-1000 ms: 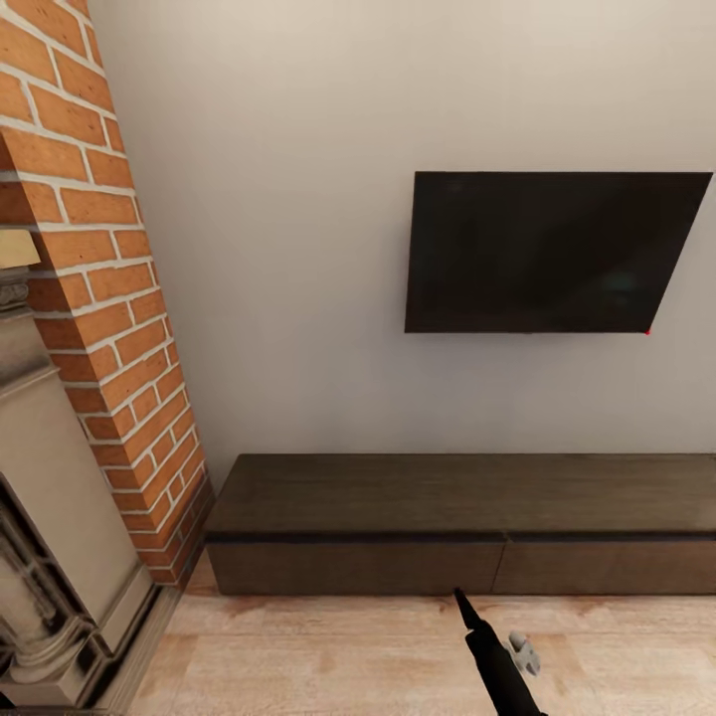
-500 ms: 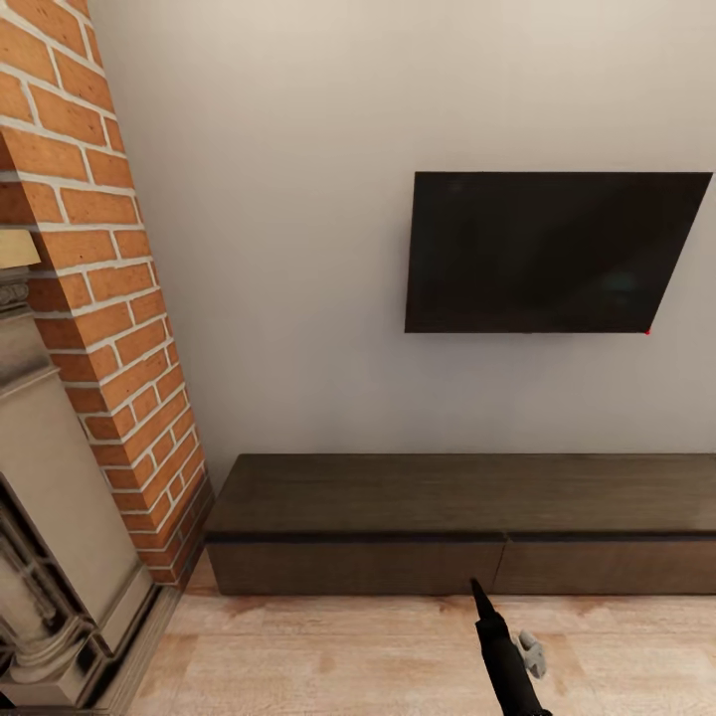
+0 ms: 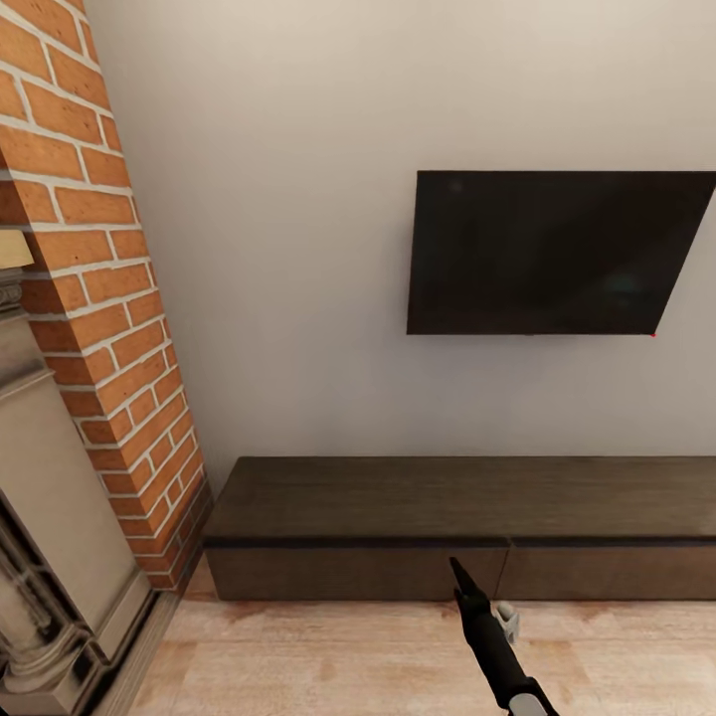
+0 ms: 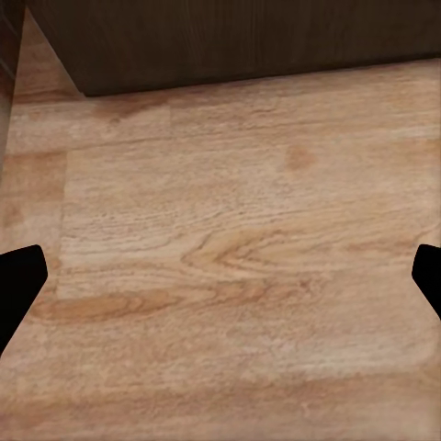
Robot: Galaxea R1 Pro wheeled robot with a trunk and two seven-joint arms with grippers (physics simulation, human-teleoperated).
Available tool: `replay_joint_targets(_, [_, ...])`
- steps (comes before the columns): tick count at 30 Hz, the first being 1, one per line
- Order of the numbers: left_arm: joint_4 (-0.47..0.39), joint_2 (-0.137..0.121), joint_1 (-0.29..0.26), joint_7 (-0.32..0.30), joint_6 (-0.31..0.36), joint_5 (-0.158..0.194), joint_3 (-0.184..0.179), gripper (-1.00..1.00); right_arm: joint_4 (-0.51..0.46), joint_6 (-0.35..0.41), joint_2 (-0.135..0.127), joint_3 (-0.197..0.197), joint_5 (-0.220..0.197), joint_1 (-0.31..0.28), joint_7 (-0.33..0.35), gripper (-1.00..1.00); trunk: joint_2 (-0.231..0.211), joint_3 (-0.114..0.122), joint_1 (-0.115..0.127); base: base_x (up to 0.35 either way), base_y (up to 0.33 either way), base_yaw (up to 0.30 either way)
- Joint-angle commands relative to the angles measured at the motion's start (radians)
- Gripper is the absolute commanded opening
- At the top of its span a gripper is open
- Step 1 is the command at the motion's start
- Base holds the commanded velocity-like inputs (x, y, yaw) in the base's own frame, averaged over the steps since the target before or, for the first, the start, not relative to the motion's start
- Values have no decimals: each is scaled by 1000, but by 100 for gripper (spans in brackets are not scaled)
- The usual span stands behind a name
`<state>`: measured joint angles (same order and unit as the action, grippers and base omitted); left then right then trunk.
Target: Place each of the two pumpkins and all three candles from the living room inside a cabinet in the living room (use any cabinet), then make sure every cabinet is closed, and position the cauldron so it is next to a table in the living room.
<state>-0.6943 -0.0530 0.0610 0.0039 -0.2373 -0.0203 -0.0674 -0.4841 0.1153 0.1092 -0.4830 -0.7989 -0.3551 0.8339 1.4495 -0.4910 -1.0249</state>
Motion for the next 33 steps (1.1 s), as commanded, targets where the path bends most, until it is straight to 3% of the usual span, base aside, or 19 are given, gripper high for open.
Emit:
replay_joint_targets(1, [-1,-1,0,1,-2,-2,-2,100,0,13,0,-5,-6,-1,31,100,0,-1,0,7,2,0])
replay_joint_targets(7, [0,-1,0,1,-4,-3,-3,100,33,17,-3,-12,-6,-1,85,100,0,-1,0,3,1,0])
replay_joint_targets(11, [2,-1,0,1,-31,-5,-3,100,62,17,-7,-47,-6,-1,94,100,0,-1,0,29,0,0])
replay_joint_targets(19, [-8,-1,2,1,-44,-1,-2,100,72,17,-10,-65,-6,-1,96,100,0,-1,0,12,0,0])
replay_joint_targets(22, [-98,-1,36,2,-42,2,-2,100,73,17,-12,-67,-6,-1,96,100,0,-1,0,2,0,0])
replay_joint_targets(24, [-251,-1,114,2,-32,4,0,100,73,17,-13,-67,-7,-1,95,100,0,-1,0,0,0,0])
replay_joint_targets(25, [-383,0,183,3,-15,2,0,100,73,17,-14,-67,-7,-1,95,100,0,-1,0,0,0,0])
replay_joint_targets(27, [-512,0,247,3,21,0,1,100,73,17,-14,-67,-8,-1,94,100,0,-1,0,0,0,0])
replay_joint_targets(28, [-624,0,292,3,79,-1,1,100,73,17,-14,-68,-8,-1,94,100,0,-1,0,0,0,0])
replay_joint_targets(30, [-738,0,331,4,182,-1,0,100,73,17,-14,-68,-8,-1,93,100,0,-1,0,0,0,0])
replay_joint_targets(31, [-780,1,345,4,236,-1,0,100,73,17,-14,-68,-8,-1,93,100,0,-1,0,0,0,0])
replay_joint_targets(33, [-806,1,355,5,271,0,0,100,73,17,-14,-68,-8,-1,92,100,0,-1,0,0,0,0])
